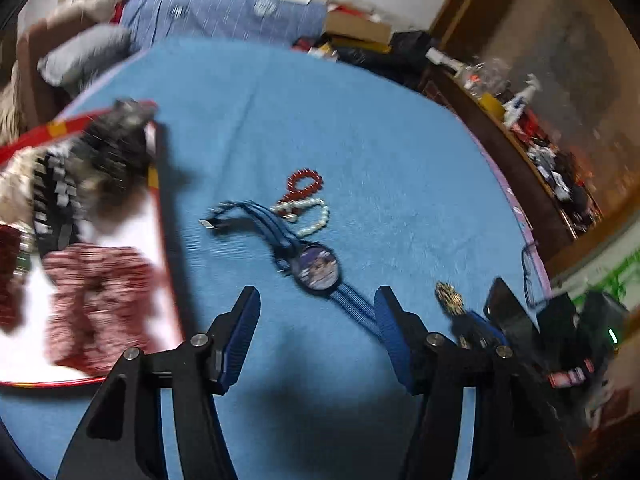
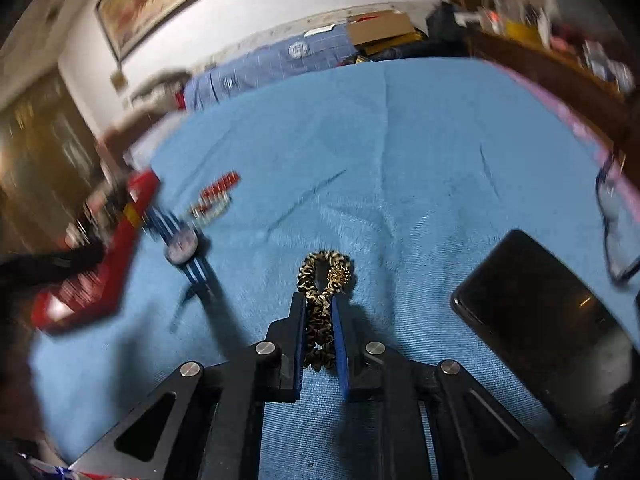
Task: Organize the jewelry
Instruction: 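Grasp leopard-print bracelet with right tool while left tool grasps blue striped watch, then carry blue striped watch over red box with left tool while right tool carries leopard bracelet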
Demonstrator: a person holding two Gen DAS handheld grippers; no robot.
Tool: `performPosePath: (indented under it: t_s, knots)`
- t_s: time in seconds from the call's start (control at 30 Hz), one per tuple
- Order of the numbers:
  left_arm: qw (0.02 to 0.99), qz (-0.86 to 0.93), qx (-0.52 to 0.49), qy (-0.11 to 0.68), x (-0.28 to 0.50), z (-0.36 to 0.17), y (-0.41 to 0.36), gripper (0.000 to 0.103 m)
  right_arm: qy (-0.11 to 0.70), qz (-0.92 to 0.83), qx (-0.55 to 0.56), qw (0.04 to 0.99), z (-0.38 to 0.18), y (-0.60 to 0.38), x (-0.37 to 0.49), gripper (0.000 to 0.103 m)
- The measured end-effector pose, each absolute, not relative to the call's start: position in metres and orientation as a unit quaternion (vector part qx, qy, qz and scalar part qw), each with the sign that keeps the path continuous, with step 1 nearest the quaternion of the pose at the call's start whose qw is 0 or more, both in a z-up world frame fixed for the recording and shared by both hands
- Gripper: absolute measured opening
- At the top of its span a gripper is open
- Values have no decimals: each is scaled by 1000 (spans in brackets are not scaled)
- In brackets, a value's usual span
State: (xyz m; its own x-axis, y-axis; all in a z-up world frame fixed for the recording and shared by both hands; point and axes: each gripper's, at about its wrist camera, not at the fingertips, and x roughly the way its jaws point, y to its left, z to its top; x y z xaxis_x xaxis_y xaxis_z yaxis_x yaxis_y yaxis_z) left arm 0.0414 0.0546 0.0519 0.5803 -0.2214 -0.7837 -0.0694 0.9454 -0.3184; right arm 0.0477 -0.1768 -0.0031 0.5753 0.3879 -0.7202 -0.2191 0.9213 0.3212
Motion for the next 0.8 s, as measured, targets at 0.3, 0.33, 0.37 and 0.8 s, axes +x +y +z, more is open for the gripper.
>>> performPosePath:
  t_s: [0.3,0.33,0.37,0.8]
  knots:
    - [869,53,-100,482,90,19,13,58,397,198,116,889,13,-175,38,13]
    - [876,62,-81,471,89,18,9,56,395,201,121,888,14,-176,37,14]
    - [879,66,-65,467,89,17,6,51,393,203,125,888,15,-177,36,14]
    - [914,3,-49,403,11,24,17,40,376,219,127,891,21,-174,32,14]
